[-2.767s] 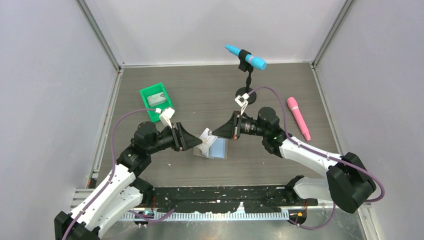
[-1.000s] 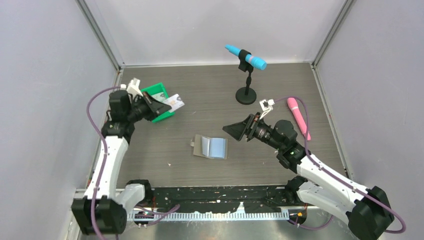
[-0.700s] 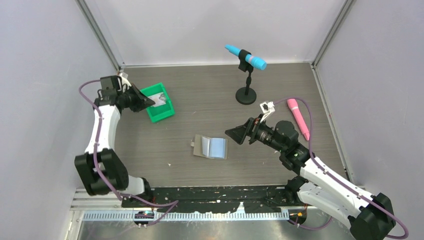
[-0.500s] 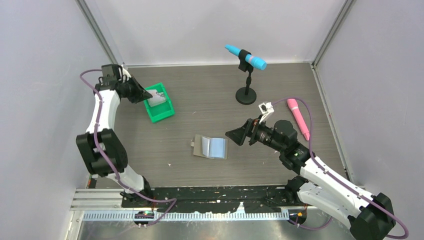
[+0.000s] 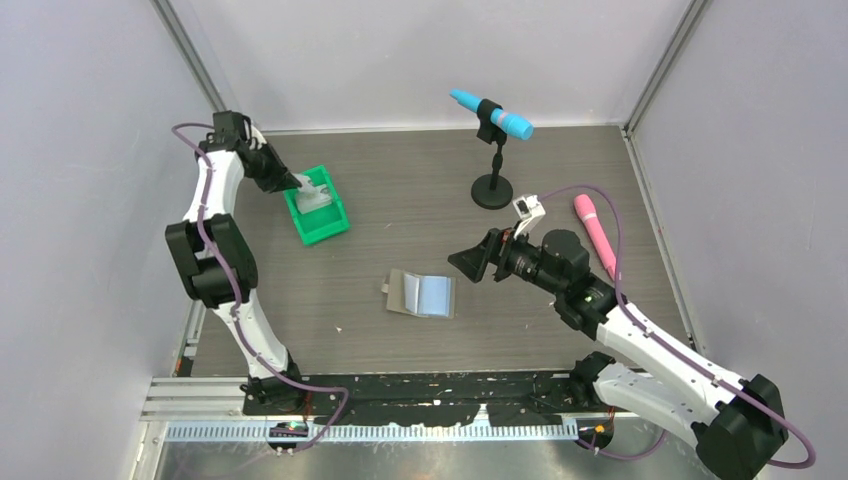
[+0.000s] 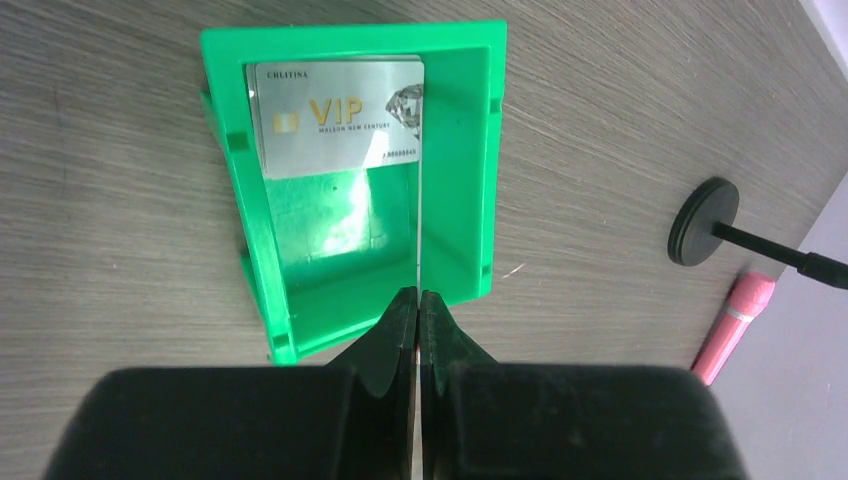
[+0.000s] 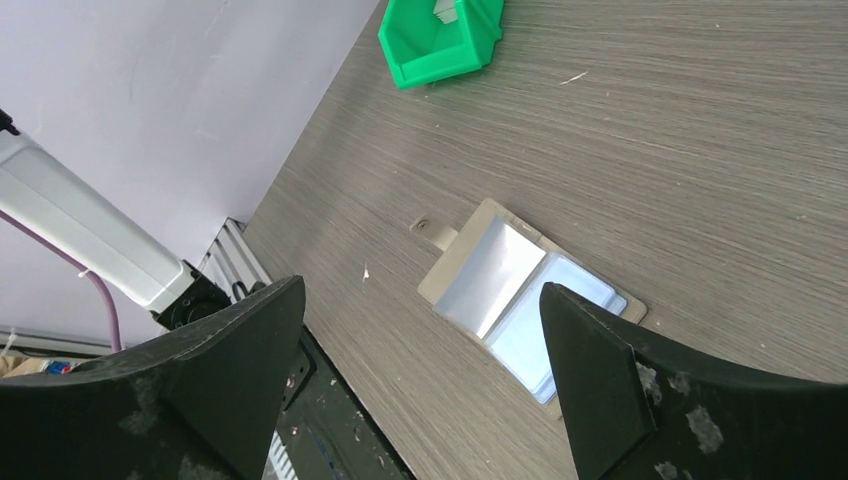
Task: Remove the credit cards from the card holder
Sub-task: Place the credit card in the storage box.
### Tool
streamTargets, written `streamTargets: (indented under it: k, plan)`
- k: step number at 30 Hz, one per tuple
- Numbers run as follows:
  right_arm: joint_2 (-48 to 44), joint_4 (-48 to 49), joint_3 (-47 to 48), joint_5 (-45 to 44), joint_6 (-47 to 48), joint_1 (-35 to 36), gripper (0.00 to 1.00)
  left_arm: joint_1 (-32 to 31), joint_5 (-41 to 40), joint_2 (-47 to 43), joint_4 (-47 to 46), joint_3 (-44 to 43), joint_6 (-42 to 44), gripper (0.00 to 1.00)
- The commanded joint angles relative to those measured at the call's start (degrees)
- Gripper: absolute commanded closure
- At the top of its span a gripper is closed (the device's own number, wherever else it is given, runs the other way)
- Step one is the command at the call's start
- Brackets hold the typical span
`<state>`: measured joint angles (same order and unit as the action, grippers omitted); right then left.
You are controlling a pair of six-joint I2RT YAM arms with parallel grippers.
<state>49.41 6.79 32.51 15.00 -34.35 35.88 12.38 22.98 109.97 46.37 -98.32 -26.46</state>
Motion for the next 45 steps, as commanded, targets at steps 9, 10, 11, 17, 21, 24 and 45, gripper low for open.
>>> streamTargets:
  k: [9,10,11,17,21,24,45]
  plan:
    - [3.9,0.3,4.5,-3.1,1.2,-0.1,0.04,-1.0,1.4,6.5,1.4,-7.2,0.9,1.00]
    - [4.1,0.4,4.5,-3.1,1.1,-0.1,0.04,-1.0,1.4,6.8,1.3,-7.4,0.9,1.00]
    - [4.2,0.4,4.6,-3.2,1.1,-0.1,0.04,-1.1,1.4,7.2,1.3,-7.7,1.0,1.00]
    - [4.6,0.6,4.8,-3.5,1.0,-0.1,0.04,-1.4,0.4,9.6,2.6,-9.9,1.7,1.00]
    - [5.0,0.7,4.8,-3.7,1.0,-0.1,0.04,-1.7,0.2,10.7,2.8,-10.5,1.9,1.00]
    - [5.3,0.8,4.9,-3.6,1.0,-0.1,0.04,-2.0,-0.7,11.1,3.1,-10.7,2.3,0.97]
    - [5.9,0.6,6.0,-3.2,1.4,-0.1,0.04,-2.9,-3.8,14.1,4.6,-14.0,2.6,0.82]
